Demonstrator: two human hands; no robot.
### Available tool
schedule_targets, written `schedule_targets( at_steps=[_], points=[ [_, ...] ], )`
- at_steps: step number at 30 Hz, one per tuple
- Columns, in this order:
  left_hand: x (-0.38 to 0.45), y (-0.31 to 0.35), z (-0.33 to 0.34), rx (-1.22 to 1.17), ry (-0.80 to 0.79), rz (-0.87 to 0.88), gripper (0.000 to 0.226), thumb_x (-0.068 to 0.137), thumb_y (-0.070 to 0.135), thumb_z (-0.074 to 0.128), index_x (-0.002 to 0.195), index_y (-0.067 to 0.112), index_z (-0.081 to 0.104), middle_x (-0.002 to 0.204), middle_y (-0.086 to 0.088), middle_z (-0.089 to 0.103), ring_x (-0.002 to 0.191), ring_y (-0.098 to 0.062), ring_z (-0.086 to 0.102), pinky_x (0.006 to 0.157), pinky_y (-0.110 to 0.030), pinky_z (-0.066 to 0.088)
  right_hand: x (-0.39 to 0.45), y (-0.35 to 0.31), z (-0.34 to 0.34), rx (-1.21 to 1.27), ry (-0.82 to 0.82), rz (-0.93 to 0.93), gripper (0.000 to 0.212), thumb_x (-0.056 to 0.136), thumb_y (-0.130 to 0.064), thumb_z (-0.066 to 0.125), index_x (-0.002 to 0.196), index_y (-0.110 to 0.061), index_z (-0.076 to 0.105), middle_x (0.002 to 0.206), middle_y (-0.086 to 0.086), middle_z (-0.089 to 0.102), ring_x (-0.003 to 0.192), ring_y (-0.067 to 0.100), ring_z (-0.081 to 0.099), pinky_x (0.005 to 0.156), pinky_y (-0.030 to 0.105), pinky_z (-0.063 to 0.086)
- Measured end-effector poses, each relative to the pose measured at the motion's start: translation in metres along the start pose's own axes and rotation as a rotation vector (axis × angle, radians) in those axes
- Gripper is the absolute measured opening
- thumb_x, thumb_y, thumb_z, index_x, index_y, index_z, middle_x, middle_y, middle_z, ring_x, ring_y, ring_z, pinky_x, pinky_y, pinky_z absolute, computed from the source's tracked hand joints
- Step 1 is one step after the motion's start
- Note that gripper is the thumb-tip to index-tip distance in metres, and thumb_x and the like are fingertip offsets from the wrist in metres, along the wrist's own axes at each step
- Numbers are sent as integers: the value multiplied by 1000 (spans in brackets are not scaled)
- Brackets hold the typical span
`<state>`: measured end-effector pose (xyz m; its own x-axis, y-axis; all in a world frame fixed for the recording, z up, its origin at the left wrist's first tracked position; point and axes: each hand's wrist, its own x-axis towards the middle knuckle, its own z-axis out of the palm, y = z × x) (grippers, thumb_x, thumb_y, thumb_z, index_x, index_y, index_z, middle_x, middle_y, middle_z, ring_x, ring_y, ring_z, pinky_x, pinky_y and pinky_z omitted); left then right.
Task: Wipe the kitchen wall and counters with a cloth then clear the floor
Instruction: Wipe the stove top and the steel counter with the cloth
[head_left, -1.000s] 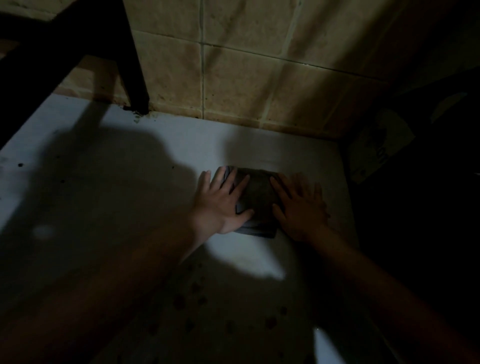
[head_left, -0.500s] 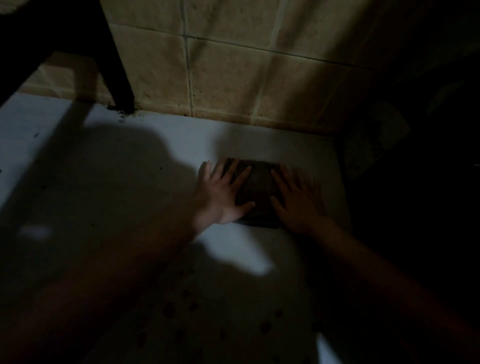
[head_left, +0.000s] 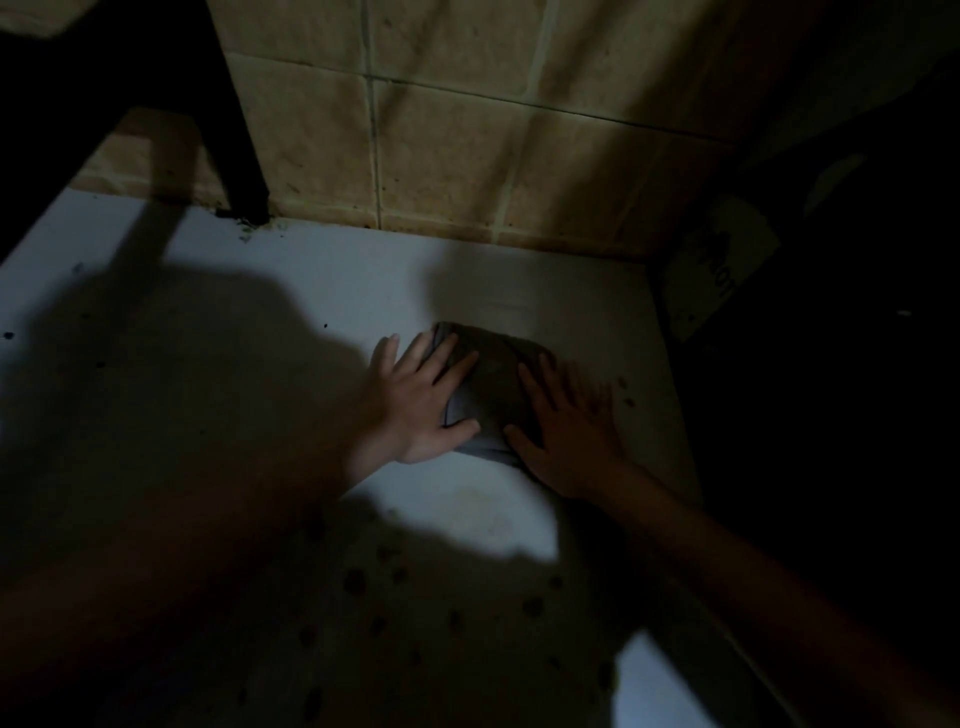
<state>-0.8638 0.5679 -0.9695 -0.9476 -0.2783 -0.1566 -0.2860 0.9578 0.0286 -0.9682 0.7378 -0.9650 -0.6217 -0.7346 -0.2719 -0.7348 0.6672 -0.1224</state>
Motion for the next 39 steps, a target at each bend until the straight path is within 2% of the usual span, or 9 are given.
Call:
schedule_targets(
  at_steps=[4,8,13,16,18,23,30,37,39],
  points=[
    [-12,2,-1,33,-32,19,80,85,71,22,149,31,-7,159,0,-11,145,-24,-11,112,-50,-10,-13,-11,2,-18,-17,18,75,94,-57,30,151,-28,-10,159,1,-15,146,25,-10,114,54,-3],
    [-17,-4,-4,85,3,55,95,65,77,2,149,32,-3,159,2,-4,146,-24,-8,108,-48,-16,-25,-18,1,-54,-39,-5,81,91,-63,24,151,-20,-10,158,9,-16,145,27,-14,113,54,-6],
    [-10,-20,-19,135,-47,120,87,80,79,21,149,34,-7,159,-1,-9,145,-28,-12,112,-53,-11,-25,-14,-3,-36,-98,-21,91,84,-74,29,148,-29,-16,157,9,-20,144,30,-17,112,57,-7],
    [-13,-25,-11,144,-18,122,93,69,86,4,147,37,-11,158,-2,-13,145,-27,-10,112,-53,-9,-23,-10,-4,-85,-118,-29,98,76,-78,28,148,-29,-17,157,7,-20,144,30,-16,111,57,-8],
    [-13,-23,-8,125,-17,113,98,59,83,-8,146,37,-13,158,-2,-15,145,-27,-10,111,-52,-10,-21,-6,-5,-109,-113,-35,95,82,-75,31,148,-28,-17,157,5,-20,145,29,-16,112,57,-7],
    [-4,-13,1,88,11,69,99,57,81,-12,146,38,-12,158,-3,-12,146,-26,-8,105,-49,-15,-10,6,-9,-129,-99,-27,85,90,-65,33,148,-29,-17,158,-1,-20,145,28,-14,112,55,-10],
    [14,5,-4,70,-34,21,85,79,80,14,146,37,-15,158,-4,-11,145,-27,-13,112,-51,-10,14,30,-22,-206,-97,-46,79,92,-62,32,148,-31,-14,158,-6,-16,146,29,-11,113,57,-3],
    [37,24,-9,43,-36,30,84,80,78,15,146,36,-16,158,-5,-12,145,-27,-9,113,-53,-2,27,55,-31,-185,-115,-13,80,92,-62,33,148,-30,-13,158,-6,-16,145,27,-15,114,53,-7],
    [45,32,-10,70,-34,43,84,80,79,13,146,35,-17,158,-5,-13,145,-27,-9,113,-53,2,28,66,-32,-231,-104,-6,82,88,-68,26,149,-29,-13,159,-5,-15,146,27,-13,114,53,-5]
  ],
)
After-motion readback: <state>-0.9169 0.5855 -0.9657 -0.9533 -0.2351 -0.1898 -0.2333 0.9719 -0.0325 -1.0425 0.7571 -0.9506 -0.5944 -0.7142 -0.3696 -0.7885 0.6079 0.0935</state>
